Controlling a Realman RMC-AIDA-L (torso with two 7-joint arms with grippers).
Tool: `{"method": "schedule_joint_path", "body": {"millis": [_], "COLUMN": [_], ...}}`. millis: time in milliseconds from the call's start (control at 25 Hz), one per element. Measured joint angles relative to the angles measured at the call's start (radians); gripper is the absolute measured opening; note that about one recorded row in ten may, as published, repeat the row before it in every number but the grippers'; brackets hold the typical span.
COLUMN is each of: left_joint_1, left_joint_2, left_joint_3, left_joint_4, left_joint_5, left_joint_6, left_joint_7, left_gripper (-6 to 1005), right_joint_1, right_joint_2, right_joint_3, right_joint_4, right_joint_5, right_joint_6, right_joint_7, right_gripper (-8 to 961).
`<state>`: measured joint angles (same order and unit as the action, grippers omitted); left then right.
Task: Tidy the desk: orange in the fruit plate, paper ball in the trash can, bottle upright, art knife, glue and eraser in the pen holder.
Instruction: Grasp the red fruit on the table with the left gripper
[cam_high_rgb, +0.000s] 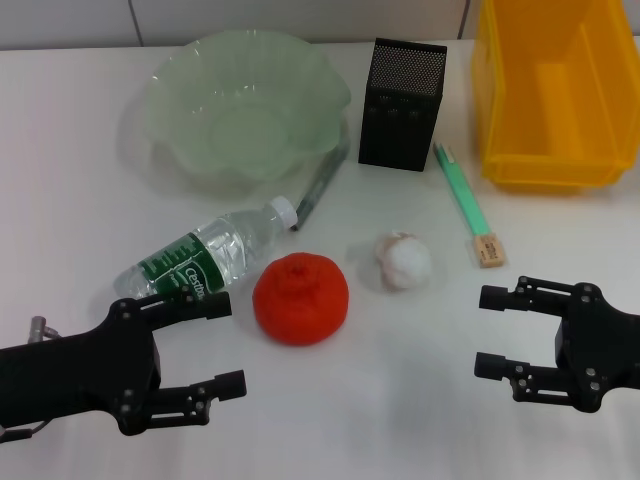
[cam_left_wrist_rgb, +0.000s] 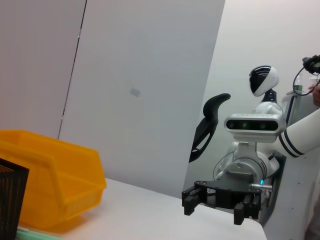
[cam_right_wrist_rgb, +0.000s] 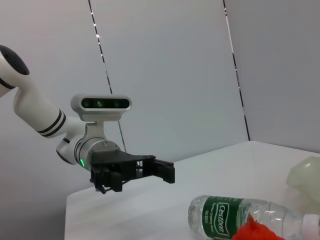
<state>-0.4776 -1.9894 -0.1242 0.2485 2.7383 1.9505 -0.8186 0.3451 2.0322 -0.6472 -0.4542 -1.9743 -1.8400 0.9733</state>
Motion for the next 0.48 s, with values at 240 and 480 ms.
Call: {"method": "schedule_joint_path", "body": {"millis": [240,480], "left_joint_1": [0.003,0.000], "left_joint_2": [0.003,-0.003], "left_joint_3": [0.000,0.000], "left_joint_4": [0.000,0.018], "left_joint_5": [-0.012,-0.022], "left_joint_6": [0.003,0.001], "left_joint_7": [0.001,0.001], "left_gripper": [819,809], "right_joint_1": [-0.001,-0.002], "right_joint_2": [-0.001,-0.001], "right_joint_3": [0.003,0.005], "right_joint_4": [-0.002,-0.003], "right_joint_5": [0.000,0.000], "right_joint_6": [-0.002,-0.002], "right_joint_7": [0.001,0.001], "right_gripper": [722,722]}}
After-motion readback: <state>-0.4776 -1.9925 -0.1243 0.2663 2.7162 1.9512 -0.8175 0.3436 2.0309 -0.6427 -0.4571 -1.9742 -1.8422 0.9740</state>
